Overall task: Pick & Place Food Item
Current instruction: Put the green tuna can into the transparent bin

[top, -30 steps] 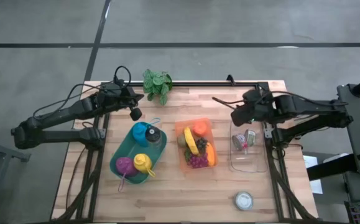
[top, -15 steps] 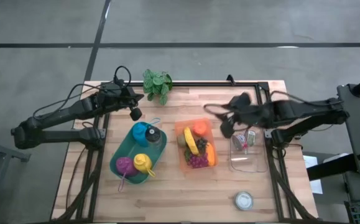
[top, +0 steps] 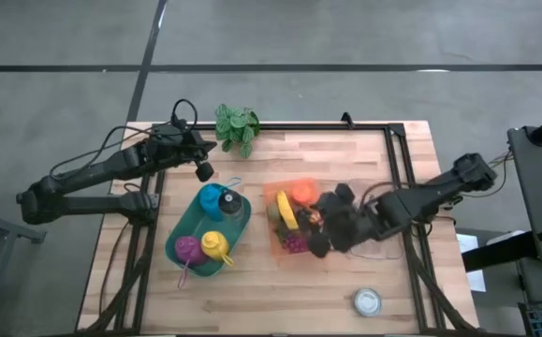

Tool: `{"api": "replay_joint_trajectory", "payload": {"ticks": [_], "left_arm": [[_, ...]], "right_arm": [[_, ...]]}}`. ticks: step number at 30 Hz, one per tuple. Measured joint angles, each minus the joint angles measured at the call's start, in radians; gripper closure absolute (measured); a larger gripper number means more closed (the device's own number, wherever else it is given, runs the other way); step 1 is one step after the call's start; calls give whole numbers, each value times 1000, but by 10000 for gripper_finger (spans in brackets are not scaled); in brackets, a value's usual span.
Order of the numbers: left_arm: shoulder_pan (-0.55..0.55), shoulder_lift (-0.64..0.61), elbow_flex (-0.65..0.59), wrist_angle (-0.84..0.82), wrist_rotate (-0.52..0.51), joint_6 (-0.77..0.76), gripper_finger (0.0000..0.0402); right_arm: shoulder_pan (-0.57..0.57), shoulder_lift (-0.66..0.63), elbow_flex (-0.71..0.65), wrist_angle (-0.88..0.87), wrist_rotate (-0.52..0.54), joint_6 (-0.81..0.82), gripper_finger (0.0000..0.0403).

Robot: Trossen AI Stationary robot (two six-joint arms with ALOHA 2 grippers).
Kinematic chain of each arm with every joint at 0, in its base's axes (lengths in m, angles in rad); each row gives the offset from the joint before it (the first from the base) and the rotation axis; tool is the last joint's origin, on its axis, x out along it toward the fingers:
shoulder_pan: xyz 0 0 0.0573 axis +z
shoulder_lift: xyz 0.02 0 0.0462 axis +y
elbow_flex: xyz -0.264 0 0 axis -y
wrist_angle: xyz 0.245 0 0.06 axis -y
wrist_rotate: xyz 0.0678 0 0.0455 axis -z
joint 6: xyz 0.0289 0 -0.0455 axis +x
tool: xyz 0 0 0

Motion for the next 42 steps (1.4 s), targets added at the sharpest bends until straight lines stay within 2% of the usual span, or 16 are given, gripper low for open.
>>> {"api": "replay_joint_trajectory", "payload": {"ticks": [4,10,16,21,26,31,42], "left_arm": [[0,0,0,0,0,0,399],[0,0,0,0,0,0,399],[0,0,0,0,0,0,399],[0,0,0,0,0,0,399],[0,0,0,-2,0,0,399],[0,0,0,-12,0,0,399],[0,0,0,-31,0,0,399]], "right_arm": [[67,50,98,-166,0,77,181],[224,92,174,-435,-37,305,181],[423,95,157,-550,-158,646,181],[551,138,127,-565,-277,811,181],[611,205,94,-562,-357,904,181],[622,289,82,-550,-418,923,181],[627,481,74,-507,-462,918,181]]}}
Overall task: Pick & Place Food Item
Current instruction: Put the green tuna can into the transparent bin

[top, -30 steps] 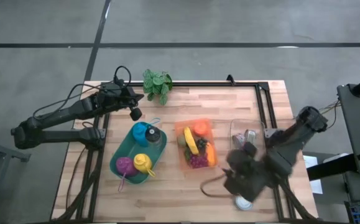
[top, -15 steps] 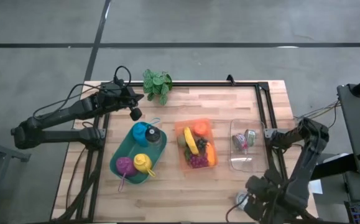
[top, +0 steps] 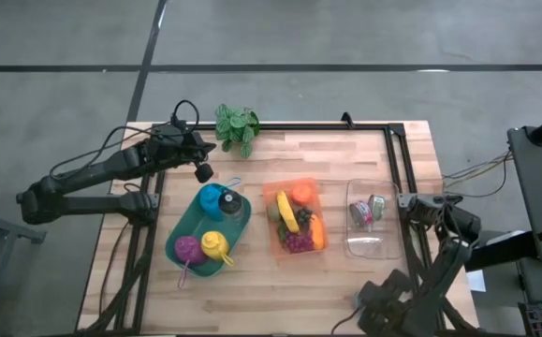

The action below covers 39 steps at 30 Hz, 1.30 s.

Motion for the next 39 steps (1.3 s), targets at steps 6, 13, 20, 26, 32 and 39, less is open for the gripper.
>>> {"api": "replay_joint_trajectory", "payload": {"ticks": [6,13,20,26,32,39], "left_arm": [[0,0,0,0,0,0,399],[0,0,0,0,0,0,399],[0,0,0,-6,0,0,399],[0,0,0,-8,0,0,399],[0,0,0,-8,0,0,399],[0,0,0,-8,0,0,399]], "right_arm": [[0,50,-8,88,-7,0,181],[-29,62,-16,221,61,66,181],[-129,63,-29,379,133,13,181],[-234,58,-61,552,163,-137,181],[-322,62,-63,635,159,-299,181],[-395,65,-65,709,151,-464,181]]}}
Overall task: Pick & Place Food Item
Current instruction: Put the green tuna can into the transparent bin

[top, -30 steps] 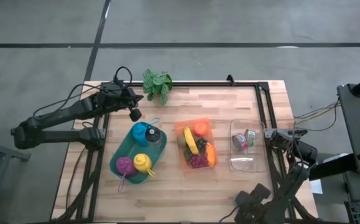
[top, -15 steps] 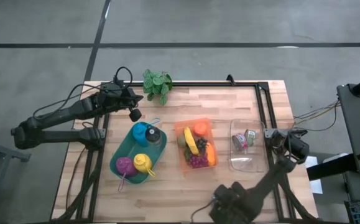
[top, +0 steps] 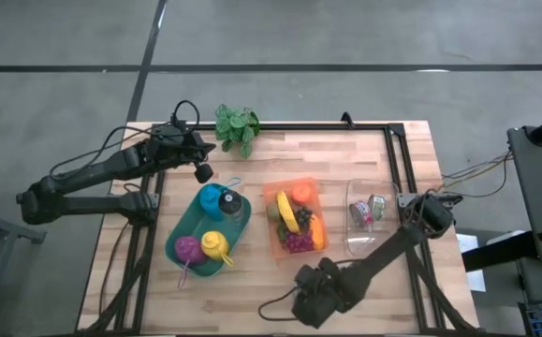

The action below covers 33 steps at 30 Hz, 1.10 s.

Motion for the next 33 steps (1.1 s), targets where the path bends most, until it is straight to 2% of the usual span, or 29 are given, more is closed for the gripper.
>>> {"api": "replay_joint_trajectory", "payload": {"ticks": [5,12,18,23,33], "left_arm": [[0,0,0,0,0,0,399],[0,0,0,0,0,0,399],[0,0,0,-1,0,0,399],[0,0,0,-3,0,0,399],[0,0,0,-5,0,0,399]], "right_arm": [[-30,2,-1,36,-1,-99,181],[-28,-10,20,29,39,-137,181],[-26,-121,21,24,131,-208,181],[-21,-240,16,27,256,-295,181],[-3,-390,18,41,319,-402,181]]}}
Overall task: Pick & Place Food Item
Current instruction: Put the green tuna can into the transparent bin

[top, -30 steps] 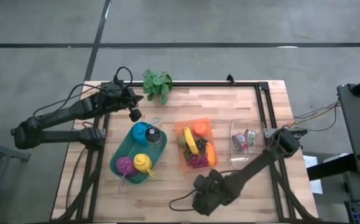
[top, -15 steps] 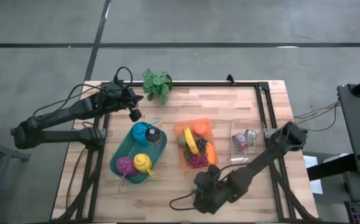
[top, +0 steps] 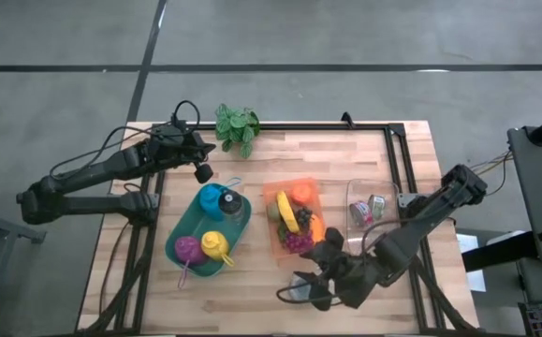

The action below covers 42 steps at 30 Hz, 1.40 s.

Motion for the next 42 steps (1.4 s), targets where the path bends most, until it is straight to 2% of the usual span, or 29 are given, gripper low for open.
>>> {"api": "replay_joint_trajectory", "payload": {"ticks": [7,13,16,19,23,26,27,29,33,35,39,42], "left_arm": [[0,0,0,0,0,1,399],[0,0,0,2,-2,6,399],[4,4,0,23,-38,61,399],[5,5,0,22,-46,43,399],[4,7,0,21,-45,-57,399],[2,6,0,25,-10,-326,399],[2,7,5,26,20,-386,399],[-10,7,27,28,127,-379,399],[-80,7,107,28,370,-230,399],[-138,6,170,29,416,-211,399],[-303,6,297,30,383,-201,399],[-470,6,379,19,274,-177,399]], "right_arm": [[-3,-10,0,0,73,-19,181],[-3,1,0,-1,78,52,181],[-2,11,0,-1,79,83,181],[-2,19,0,-1,86,103,181],[-2,19,0,-6,95,103,181],[-3,19,0,-9,96,85,181],[-3,19,0,-10,96,84,181],[-3,19,0,-10,96,72,181],[-3,19,0,-24,96,27,181],[-3,19,0,-35,96,10,181],[-3,19,0,-52,95,-37,181],[-3,19,0,-81,95,-43,181]]}}
